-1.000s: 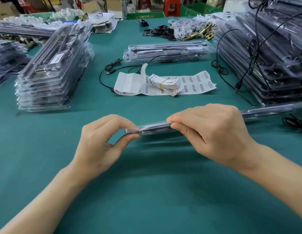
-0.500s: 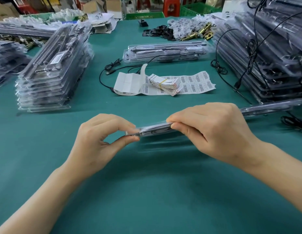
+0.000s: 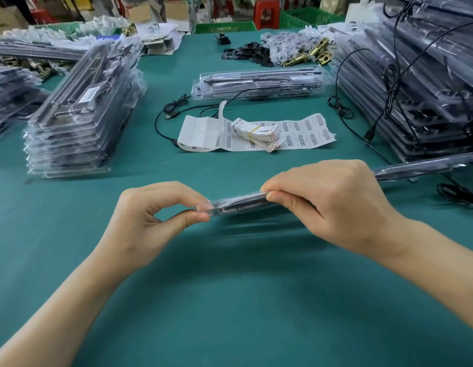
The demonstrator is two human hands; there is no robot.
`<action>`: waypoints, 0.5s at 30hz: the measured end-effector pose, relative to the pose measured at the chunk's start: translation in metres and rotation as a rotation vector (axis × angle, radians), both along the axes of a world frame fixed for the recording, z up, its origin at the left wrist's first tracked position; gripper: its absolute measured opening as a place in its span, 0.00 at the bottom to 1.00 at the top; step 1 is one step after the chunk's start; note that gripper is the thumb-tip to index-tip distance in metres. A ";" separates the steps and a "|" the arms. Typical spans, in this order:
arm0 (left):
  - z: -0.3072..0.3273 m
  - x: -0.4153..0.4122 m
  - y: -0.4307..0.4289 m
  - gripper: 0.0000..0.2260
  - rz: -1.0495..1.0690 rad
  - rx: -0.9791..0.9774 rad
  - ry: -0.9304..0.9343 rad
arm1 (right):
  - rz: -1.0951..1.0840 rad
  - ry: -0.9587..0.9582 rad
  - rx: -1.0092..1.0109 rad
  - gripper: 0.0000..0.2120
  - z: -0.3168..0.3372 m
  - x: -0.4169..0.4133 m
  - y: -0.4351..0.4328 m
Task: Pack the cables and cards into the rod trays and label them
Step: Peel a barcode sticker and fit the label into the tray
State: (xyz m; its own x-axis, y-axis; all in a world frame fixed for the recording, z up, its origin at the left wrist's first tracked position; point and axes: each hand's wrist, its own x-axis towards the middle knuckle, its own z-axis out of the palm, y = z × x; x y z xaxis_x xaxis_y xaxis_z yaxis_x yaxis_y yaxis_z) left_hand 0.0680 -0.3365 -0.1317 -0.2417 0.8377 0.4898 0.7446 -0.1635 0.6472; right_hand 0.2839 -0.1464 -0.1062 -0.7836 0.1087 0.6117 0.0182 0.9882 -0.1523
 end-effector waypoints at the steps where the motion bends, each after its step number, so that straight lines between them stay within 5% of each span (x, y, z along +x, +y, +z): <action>1: 0.000 -0.001 0.000 0.08 -0.011 -0.011 -0.010 | 0.001 -0.001 0.002 0.11 0.000 0.000 0.000; 10: 0.007 -0.006 0.001 0.02 -0.107 -0.125 -0.049 | -0.001 -0.042 -0.012 0.13 0.004 0.001 -0.001; 15: 0.016 -0.008 0.001 0.08 -0.157 -0.241 -0.028 | -0.012 -0.082 -0.034 0.13 0.006 0.004 -0.002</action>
